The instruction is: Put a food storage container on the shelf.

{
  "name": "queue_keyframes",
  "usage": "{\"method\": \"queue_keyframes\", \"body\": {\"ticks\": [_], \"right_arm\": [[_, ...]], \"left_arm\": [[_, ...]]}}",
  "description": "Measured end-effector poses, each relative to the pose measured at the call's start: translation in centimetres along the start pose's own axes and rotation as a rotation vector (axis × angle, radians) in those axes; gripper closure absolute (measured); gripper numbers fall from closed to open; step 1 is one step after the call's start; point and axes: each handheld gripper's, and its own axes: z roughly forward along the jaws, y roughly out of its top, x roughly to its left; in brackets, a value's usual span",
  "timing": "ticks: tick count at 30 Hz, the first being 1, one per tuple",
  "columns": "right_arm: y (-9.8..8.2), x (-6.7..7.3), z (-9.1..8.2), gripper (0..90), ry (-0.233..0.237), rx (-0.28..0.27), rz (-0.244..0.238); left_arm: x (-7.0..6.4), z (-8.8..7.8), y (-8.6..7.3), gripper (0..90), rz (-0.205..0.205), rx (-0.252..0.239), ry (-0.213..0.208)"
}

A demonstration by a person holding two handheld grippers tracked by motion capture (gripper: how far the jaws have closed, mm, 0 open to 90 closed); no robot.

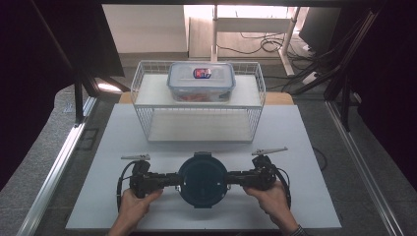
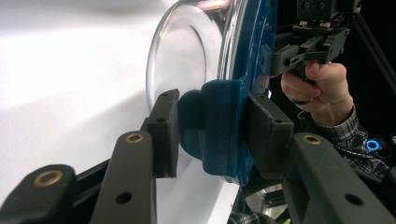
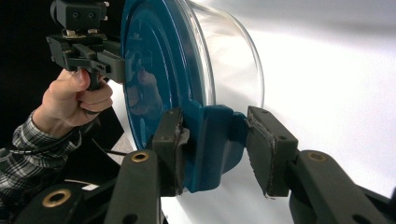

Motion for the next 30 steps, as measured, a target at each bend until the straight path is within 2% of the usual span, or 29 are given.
{"method": "queue_keyframes", "body": {"ticks": [7,16,30], "right_arm": [[2.6,1.4,-1.0,58.2,-0.011,-0.046,-0.065],[6.4,2.7,-2.5,58.2,-0.019,-0.1,-0.122],[12.3,4.4,-6.0,58.2,-0.032,-0.183,-0.169]], "left_arm": [[-1.1,-1.0,2.5,58.2,0.051,-0.022,0.009],[-2.8,-2.3,7.0,58.1,0.12,-0.042,0.026],[-5.4,-3.1,13.9,58.1,0.162,-0.068,0.025]]}}
